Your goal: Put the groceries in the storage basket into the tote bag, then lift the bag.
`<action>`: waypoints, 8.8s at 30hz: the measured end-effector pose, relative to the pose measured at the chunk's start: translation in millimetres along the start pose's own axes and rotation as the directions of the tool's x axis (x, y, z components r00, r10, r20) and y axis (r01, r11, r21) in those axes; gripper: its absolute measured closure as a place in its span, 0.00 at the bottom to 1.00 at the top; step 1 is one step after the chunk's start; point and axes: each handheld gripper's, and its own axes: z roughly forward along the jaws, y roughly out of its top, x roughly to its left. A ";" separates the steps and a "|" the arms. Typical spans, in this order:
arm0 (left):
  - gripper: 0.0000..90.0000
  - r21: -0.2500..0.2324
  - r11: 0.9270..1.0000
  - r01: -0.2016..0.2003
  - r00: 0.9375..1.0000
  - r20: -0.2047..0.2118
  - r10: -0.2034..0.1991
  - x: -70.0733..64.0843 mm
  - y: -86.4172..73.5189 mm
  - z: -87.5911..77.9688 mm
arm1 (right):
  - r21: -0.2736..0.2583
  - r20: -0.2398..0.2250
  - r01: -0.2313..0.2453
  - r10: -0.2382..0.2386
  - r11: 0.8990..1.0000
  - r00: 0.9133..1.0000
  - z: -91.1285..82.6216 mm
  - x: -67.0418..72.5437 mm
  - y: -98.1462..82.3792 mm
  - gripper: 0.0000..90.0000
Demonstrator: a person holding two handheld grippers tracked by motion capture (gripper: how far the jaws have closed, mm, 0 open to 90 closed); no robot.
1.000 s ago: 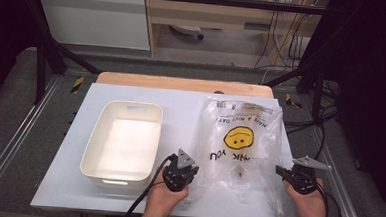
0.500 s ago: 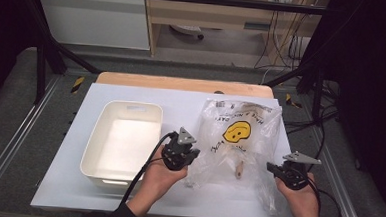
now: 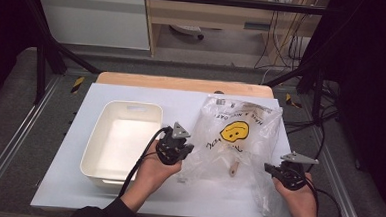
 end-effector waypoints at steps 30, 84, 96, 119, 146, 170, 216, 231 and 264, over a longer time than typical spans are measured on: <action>1.00 -0.032 0.999 0.017 1.000 -0.018 -0.018 23.2 10.9 -18.4 | 0.003 -0.016 -0.007 0.007 1.000 1.000 -0.5 3.0 0.0 1.00; 1.00 -0.019 0.999 0.043 0.998 -0.035 -0.044 90.8 28.5 -45.0 | -0.043 -0.057 0.171 -0.174 0.984 0.983 -16.3 14.7 84.9 1.00; 1.00 -0.032 0.996 0.083 0.996 -0.014 -0.083 105.2 44.8 -51.4 | -0.046 -0.071 0.147 -0.150 0.988 0.986 -28.5 0.6 114.4 1.00; 1.00 -0.062 0.992 0.114 0.992 -0.038 -0.117 125.4 62.5 -48.8 | -0.046 -0.118 0.165 -0.170 0.985 0.978 -3.9 15.4 167.6 1.00; 1.00 -0.187 0.957 0.220 0.967 -0.089 -0.239 175.8 88.0 -93.8 | -0.102 -0.058 0.118 -0.124 0.988 0.991 -28.3 -3.8 234.0 1.00; 1.00 -0.294 0.933 0.207 0.962 -0.113 -0.249 182.0 116.3 -108.9 | -0.161 0.000 0.124 -0.126 0.979 0.992 -41.2 -8.1 274.3 1.00; 1.00 -0.051 0.986 0.159 0.987 -0.012 -0.160 140.5 30.1 -73.2 | -0.057 -0.048 0.121 -0.124 0.991 0.991 -6.1 -15.9 174.8 1.00; 1.00 0.000 0.993 0.118 0.987 0.111 -0.118 89.8 -6.3 -68.7 | -0.035 -0.059 0.109 -0.111 0.993 0.992 -3.6 -18.7 120.3 1.00; 0.78 -0.021 0.995 0.102 0.987 0.124 -0.099 48.2 -53.9 -61.3 | 0.149 -0.013 0.081 -0.080 0.985 0.997 22.0 -39.6 12.8 1.00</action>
